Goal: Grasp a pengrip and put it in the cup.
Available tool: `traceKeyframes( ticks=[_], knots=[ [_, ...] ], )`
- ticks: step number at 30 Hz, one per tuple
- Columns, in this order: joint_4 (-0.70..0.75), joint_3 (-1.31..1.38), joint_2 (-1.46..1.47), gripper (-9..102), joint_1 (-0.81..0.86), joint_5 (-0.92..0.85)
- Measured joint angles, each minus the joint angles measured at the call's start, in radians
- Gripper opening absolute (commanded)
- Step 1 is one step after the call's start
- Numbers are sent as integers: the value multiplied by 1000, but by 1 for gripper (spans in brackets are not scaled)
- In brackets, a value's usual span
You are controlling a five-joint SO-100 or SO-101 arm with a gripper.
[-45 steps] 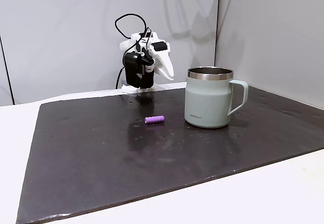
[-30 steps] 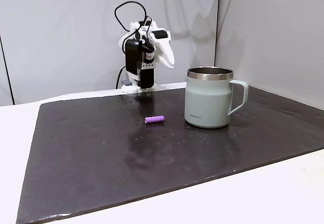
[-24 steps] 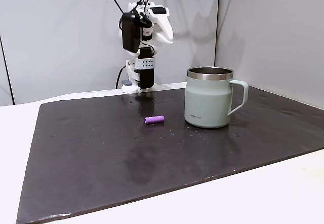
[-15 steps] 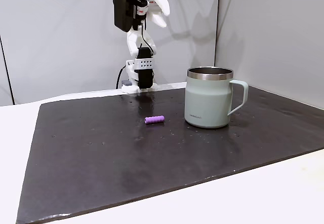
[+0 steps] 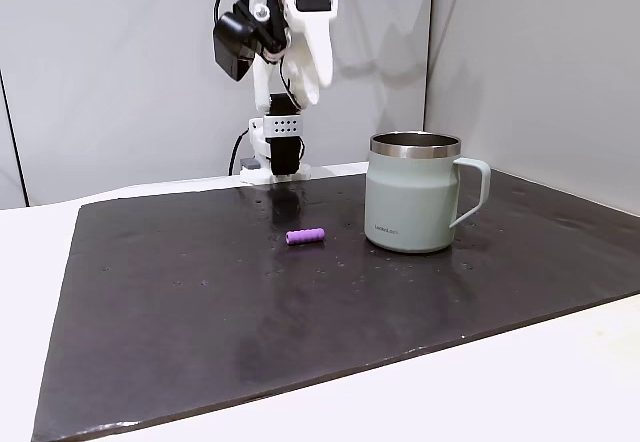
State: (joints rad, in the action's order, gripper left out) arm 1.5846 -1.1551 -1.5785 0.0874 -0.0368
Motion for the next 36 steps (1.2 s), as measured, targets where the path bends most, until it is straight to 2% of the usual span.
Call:
traceKeyframes(
  ticks=[10,30,33,36],
  knots=[
    [37,-5,238,27,8,-8],
    [-184,-66,502,27,103,-201],
    [-222,-66,532,25,101,-221],
    [-242,-66,558,15,101,-216]
  ],
)
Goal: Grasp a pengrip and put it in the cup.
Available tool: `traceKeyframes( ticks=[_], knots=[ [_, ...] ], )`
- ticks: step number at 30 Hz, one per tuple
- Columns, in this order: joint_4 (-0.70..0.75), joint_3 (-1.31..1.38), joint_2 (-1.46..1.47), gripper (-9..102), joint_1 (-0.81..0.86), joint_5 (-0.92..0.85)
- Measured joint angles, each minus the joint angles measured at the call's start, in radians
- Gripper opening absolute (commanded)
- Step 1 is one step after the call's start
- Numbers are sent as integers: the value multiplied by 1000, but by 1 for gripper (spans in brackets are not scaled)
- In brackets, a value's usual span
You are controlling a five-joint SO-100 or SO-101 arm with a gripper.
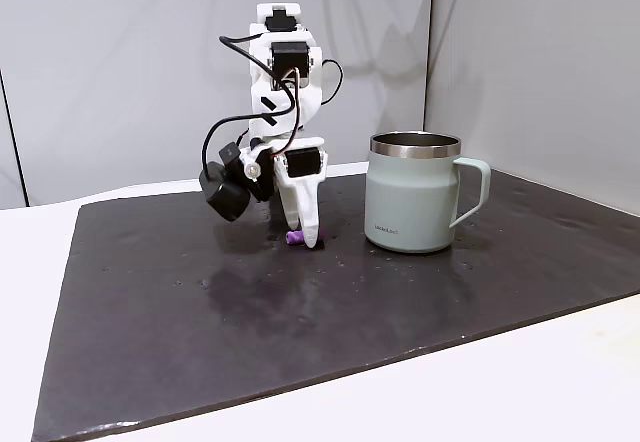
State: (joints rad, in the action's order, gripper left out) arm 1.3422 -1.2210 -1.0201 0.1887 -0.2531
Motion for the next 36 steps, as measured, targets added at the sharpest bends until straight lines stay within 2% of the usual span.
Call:
traceKeyframes(
  ticks=[2,5,13,26,36],
  knots=[
    [-23,0,11,6,0,0],
    [-48,2,20,0,0,-12],
    [-29,26,11,0,-2,0],
    [250,296,-347,0,-52,40],
    [305,457,-394,0,-147,71]
  ],
)
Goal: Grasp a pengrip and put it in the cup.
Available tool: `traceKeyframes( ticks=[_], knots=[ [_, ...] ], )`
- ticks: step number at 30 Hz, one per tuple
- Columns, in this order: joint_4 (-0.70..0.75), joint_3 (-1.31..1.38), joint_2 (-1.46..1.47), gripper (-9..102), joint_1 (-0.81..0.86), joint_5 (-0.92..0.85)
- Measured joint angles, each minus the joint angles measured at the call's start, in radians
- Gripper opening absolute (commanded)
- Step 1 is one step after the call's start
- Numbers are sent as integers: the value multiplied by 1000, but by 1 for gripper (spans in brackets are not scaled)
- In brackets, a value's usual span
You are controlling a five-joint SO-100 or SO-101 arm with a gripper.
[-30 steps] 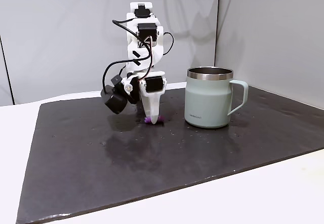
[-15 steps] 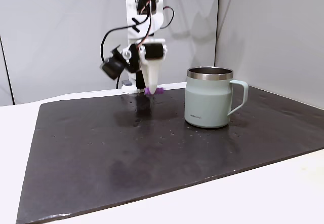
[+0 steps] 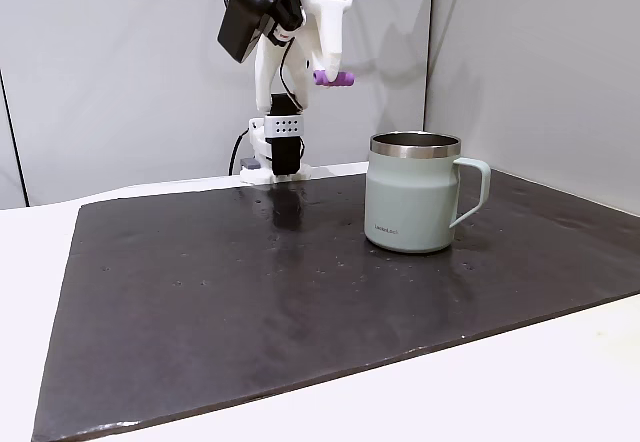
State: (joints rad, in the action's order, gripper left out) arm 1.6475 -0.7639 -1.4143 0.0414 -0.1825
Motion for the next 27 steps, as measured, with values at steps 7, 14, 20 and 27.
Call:
traceKeyframes(
  ticks=[7,14,20,27],
  knots=[
    [0,184,178,0,-29,98],
    [25,276,284,0,-141,181],
    [34,278,287,2,-202,192],
    [34,218,287,36,-204,178]
  ],
)
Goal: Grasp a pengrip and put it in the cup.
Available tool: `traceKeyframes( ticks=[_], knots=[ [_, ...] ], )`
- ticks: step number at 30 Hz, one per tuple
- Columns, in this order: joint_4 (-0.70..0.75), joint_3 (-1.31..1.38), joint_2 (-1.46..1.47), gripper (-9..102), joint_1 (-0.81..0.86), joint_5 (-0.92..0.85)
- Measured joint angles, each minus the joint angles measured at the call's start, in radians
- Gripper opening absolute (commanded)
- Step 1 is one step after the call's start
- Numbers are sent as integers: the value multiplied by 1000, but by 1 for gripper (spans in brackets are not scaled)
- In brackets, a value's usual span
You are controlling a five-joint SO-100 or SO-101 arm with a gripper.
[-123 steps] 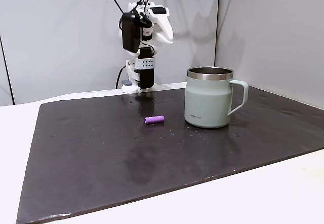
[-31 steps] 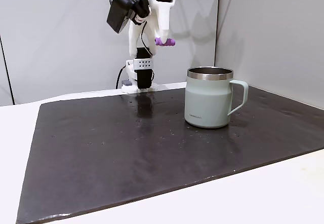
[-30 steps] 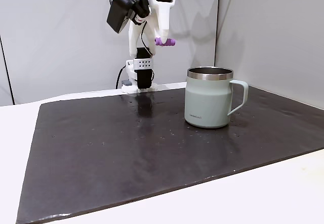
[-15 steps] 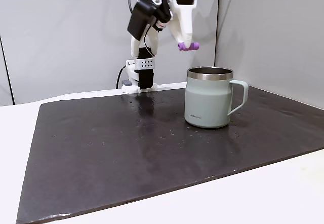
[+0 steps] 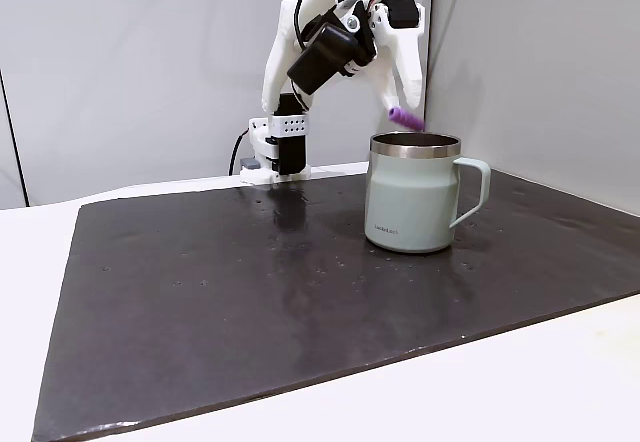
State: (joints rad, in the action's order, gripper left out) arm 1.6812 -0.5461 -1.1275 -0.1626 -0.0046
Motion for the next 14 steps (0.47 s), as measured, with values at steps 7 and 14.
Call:
traceKeyframes(
  ticks=[7,14],
  knots=[
    [0,-55,-21,38,-11,-11],
    [0,-92,-60,38,-44,-11]
  ],
)
